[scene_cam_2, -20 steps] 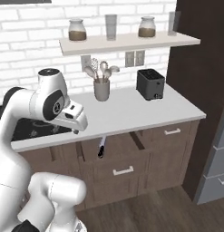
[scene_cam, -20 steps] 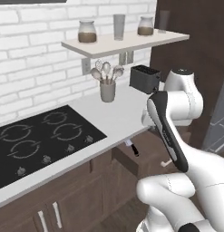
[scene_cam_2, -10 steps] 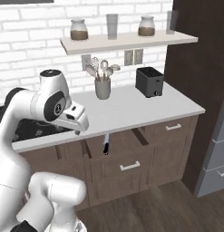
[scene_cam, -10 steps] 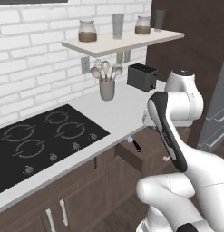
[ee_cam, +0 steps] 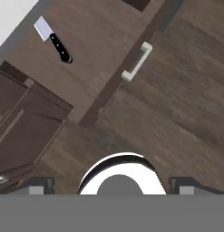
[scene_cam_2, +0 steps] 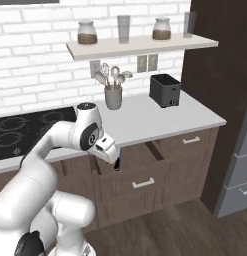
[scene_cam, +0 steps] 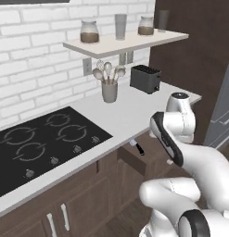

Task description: Pick up the knife from the drawer and place it on the cutting board. Then place the meat from the plate to the cutting board.

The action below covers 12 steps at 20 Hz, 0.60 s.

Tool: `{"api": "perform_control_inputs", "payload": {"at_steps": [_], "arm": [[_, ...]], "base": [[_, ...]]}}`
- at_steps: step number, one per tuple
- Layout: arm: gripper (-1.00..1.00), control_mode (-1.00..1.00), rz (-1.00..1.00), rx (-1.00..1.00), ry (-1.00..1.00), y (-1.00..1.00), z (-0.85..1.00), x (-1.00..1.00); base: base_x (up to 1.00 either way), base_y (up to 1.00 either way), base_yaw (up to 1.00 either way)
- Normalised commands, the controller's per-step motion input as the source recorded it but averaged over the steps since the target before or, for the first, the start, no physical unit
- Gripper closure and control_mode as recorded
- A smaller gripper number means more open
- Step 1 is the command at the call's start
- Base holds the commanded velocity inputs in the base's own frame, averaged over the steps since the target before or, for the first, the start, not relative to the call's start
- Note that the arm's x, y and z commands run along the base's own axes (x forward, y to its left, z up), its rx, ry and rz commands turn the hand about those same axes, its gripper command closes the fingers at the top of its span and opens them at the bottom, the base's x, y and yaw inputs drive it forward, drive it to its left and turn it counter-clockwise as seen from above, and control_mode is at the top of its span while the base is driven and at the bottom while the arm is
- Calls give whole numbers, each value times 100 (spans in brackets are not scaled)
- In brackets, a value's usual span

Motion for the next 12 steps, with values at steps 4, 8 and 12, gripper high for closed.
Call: {"api": "perform_control_inputs", "payload": {"at_steps": [4,8,12], "arm": [[-100,-100,-20,6,0,-42,-85,47],[-100,-100,-13,2,0,-15,-76,55],[-100,-100,-2,1,0,-2,-21,22]], "base": [[0,0,0],[0,0,0],[0,0,0]]}}
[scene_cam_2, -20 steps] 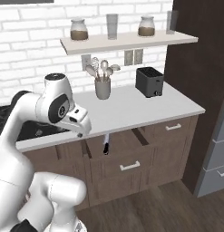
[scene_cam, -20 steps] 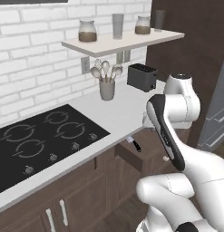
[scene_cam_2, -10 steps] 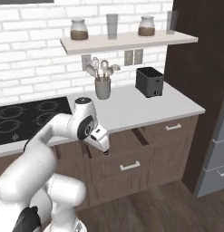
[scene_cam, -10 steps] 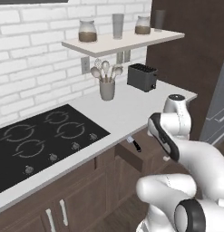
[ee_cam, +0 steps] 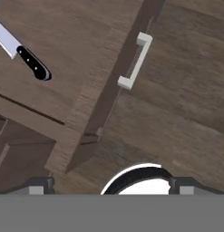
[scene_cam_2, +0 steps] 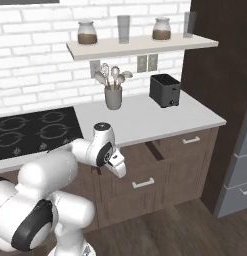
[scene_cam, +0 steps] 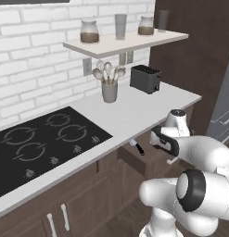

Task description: Pick up the knife from the drawer and place it on the cutting board. Then place the meat from the plate to the cutting board.

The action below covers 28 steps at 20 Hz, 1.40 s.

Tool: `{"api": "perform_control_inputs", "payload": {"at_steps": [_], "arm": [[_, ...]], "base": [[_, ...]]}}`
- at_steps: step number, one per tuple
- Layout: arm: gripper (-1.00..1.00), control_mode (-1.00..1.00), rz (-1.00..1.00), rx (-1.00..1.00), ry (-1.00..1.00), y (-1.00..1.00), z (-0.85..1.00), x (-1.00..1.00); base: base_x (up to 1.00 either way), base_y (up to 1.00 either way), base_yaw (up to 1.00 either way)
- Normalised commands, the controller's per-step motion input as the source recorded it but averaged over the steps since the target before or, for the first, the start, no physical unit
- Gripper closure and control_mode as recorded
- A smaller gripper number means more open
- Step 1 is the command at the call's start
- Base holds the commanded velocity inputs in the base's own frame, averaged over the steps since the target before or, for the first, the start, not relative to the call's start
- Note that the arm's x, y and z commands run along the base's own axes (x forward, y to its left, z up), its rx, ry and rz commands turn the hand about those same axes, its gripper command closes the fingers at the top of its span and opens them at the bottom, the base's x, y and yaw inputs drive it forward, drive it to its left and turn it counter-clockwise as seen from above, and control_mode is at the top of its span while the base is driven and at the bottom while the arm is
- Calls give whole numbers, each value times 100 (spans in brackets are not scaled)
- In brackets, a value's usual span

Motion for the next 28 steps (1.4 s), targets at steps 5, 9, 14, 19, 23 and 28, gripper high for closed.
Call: {"api": "perform_control_inputs", "payload": {"at_steps": [5,9,14,19,23,28], "arm": [[-100,-100,0,0,1,0,-14,13],[-100,-100,0,0,7,0,-40,27],[-100,-100,0,0,4,0,-31,13],[-100,-100,0,0,7,0,-32,0],[-100,-100,0,0,6,0,-27,0],[-100,-100,0,0,3,0,-26,-1]], "base": [[0,0,0],[0,0,0],[0,0,0],[0,0,0],[0,0,0],[0,0,0]]}}
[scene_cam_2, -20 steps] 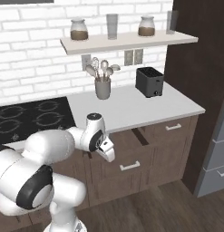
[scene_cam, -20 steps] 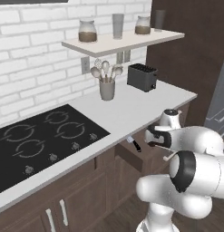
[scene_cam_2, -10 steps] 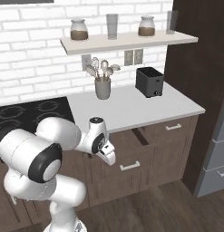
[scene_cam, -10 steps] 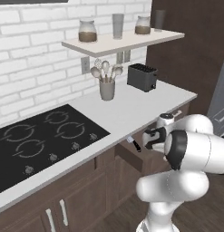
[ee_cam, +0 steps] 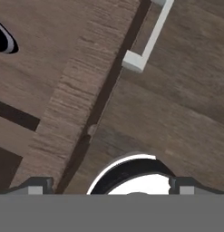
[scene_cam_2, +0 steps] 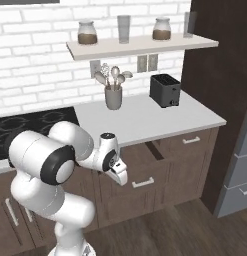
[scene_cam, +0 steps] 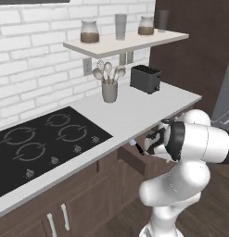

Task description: Pick up the knife from the drawer and place it on the cutting board. Then place the meat from the plate to the cutting board.

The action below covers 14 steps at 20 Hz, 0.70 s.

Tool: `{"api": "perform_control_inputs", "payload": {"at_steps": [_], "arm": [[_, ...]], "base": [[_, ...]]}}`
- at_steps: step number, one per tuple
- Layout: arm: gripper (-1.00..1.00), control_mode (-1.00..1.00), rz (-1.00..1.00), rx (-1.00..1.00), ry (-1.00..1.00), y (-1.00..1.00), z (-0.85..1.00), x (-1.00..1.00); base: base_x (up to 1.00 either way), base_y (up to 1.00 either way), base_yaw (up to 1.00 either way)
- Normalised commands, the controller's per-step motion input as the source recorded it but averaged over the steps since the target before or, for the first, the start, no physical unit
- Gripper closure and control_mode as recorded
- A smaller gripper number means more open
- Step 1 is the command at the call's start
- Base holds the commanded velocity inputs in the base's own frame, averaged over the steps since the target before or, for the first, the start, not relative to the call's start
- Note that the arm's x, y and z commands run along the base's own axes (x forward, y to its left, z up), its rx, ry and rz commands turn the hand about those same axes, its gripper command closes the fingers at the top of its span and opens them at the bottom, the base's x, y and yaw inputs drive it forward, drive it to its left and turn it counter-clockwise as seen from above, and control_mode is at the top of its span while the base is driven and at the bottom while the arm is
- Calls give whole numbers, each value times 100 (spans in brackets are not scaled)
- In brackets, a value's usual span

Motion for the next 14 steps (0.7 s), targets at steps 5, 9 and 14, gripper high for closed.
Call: {"api": "perform_control_inputs", "payload": {"at_steps": [5,9,14], "arm": [[-100,-100,0,0,-2,-2,8,-19],[-100,-100,0,0,-13,0,37,0],[-100,-100,0,0,-6,0,-2,22]], "base": [[0,0,0],[0,0,0],[0,0,0]]}}
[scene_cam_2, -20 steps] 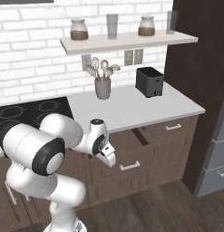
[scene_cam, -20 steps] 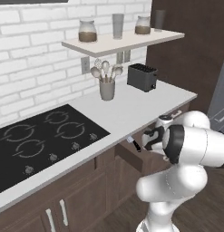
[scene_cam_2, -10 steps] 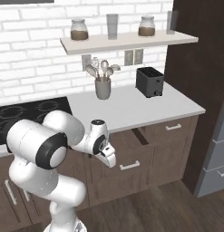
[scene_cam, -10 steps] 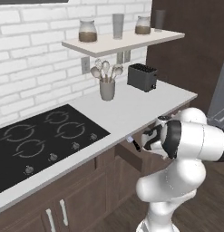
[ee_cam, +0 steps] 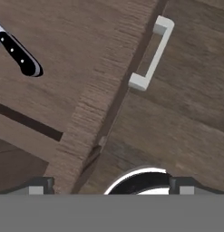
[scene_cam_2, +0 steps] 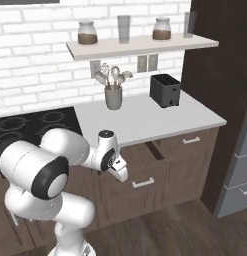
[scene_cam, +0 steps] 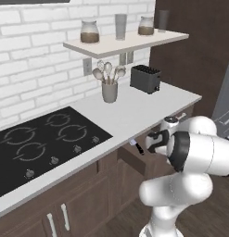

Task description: Pick up the knife from the drawer and place it on the cutting board. Then place the meat from the plate to the cutting board.

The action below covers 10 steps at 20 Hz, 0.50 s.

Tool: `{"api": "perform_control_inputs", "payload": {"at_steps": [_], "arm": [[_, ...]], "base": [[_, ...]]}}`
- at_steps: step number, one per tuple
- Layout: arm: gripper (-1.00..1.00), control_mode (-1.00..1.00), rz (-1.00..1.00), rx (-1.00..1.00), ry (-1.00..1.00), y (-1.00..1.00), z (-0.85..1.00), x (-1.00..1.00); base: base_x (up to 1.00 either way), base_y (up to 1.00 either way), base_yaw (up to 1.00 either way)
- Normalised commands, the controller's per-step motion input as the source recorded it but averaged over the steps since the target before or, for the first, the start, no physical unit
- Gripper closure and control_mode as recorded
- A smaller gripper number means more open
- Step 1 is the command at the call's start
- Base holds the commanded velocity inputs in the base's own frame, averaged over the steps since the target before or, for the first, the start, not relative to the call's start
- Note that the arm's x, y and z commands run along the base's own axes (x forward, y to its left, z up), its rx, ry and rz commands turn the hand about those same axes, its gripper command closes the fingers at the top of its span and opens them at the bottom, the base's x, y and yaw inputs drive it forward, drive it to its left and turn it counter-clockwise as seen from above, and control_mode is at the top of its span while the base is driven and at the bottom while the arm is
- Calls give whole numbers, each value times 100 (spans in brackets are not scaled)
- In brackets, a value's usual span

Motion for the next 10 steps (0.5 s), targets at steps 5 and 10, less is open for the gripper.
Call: {"api": "perform_control_inputs", "payload": {"at_steps": [5,10], "arm": [[-100,-100,0,0,0,0,-19,31],[-100,-100,0,0,0,-1,-31,7]], "base": [[0,0,0],[0,0,0]]}}
